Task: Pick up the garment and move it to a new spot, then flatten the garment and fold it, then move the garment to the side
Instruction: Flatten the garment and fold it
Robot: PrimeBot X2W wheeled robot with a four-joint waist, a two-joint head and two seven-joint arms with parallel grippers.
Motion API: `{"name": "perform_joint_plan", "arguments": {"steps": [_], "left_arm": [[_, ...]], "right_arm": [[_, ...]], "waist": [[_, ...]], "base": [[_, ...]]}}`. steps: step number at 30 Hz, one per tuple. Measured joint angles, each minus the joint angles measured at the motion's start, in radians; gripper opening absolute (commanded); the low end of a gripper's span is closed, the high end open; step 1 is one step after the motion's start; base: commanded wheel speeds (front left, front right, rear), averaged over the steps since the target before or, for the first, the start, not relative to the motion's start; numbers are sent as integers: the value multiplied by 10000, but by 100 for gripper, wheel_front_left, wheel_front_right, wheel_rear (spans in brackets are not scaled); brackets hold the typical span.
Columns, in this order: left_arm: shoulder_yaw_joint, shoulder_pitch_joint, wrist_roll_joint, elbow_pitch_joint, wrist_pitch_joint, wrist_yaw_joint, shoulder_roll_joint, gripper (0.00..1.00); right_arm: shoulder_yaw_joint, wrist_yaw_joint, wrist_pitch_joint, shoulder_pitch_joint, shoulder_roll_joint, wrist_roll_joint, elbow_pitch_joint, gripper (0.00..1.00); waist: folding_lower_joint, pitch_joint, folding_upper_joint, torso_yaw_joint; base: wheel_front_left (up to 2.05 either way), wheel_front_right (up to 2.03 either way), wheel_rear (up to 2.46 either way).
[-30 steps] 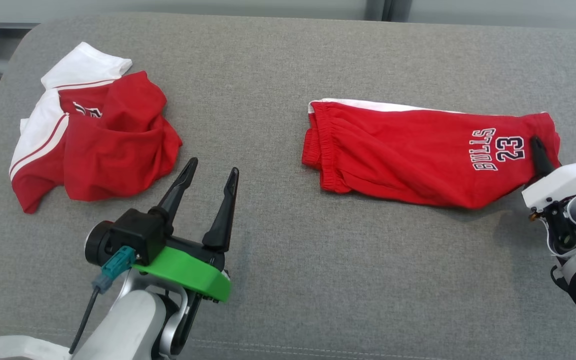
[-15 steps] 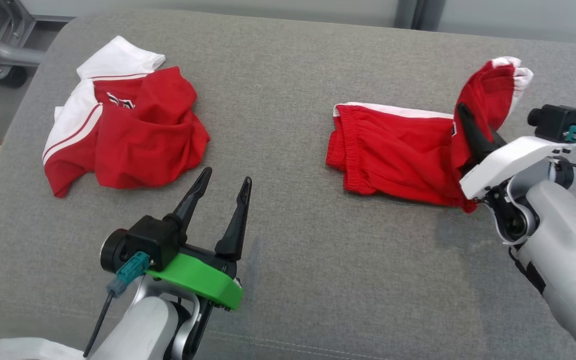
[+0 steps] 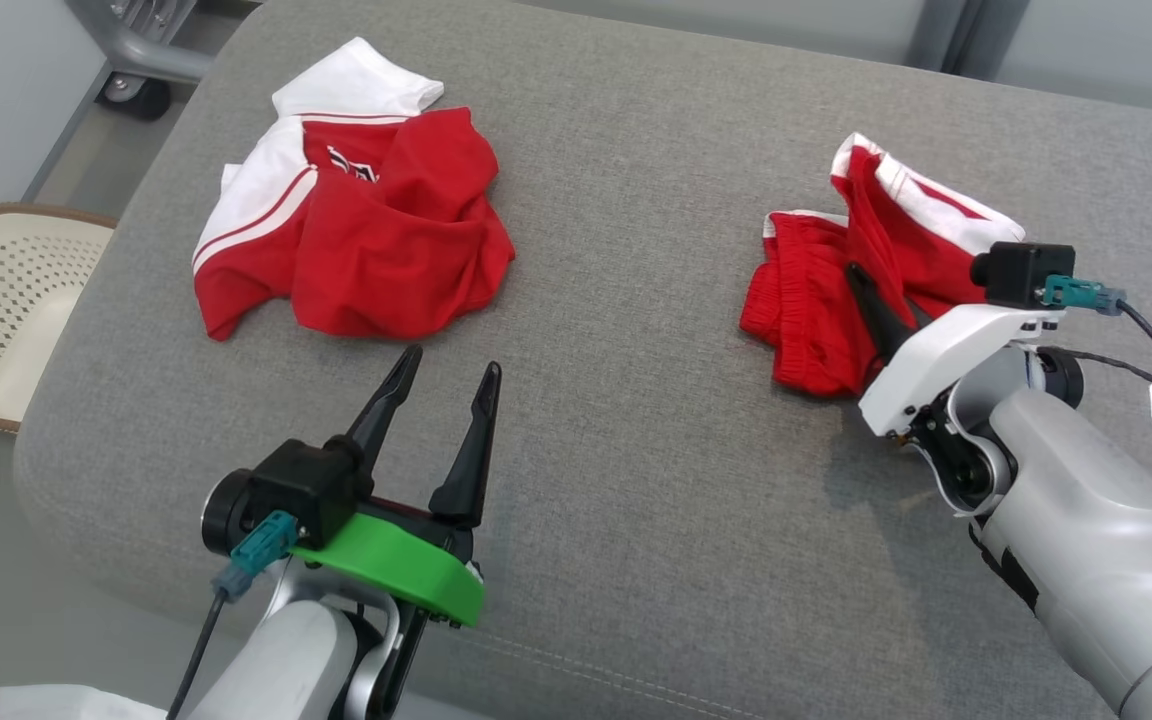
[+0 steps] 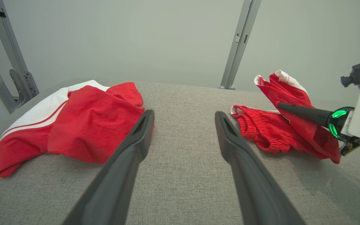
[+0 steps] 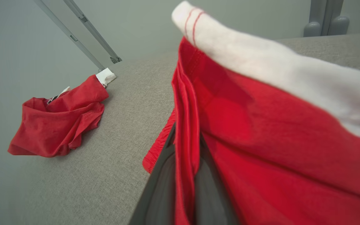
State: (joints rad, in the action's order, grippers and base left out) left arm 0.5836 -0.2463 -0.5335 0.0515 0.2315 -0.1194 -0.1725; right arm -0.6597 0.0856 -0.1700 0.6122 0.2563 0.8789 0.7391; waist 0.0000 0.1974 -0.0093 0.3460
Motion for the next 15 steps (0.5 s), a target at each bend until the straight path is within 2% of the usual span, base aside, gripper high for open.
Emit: {"name": "perform_joint_plan", "arguments": {"steps": [2,3,5,6,7,15], "left_arm": [[-46,9,0,10,81,0,-2,100],[-90,13,0,17,82,0,-6,100],[-148,17,0,31,82,0,-8,100],[-186,24,0,38,84,0,-8,100],[-242,32,0,44,84,0,-10,100],[-326,59,0,73,84,0,-35,100]], "right_arm": [[-75,-2,104,3,-109,-2,65,33],[-132,4,134,12,-182,-4,75,36],[-238,6,230,55,-362,-17,109,50],[-291,6,267,84,-443,-29,134,50],[-341,6,318,128,-502,-69,165,100],[-430,17,299,233,-717,-105,213,100]], "waist": [[0,26,0,136],[0,37,0,189],[0,49,0,250],[0,46,0,254],[0,39,0,243],[0,-126,0,-63]], "base": [[0,0,0],[0,0,0],[0,0,0],[0,0,0],[0,0,0],[0,0,0]]}}
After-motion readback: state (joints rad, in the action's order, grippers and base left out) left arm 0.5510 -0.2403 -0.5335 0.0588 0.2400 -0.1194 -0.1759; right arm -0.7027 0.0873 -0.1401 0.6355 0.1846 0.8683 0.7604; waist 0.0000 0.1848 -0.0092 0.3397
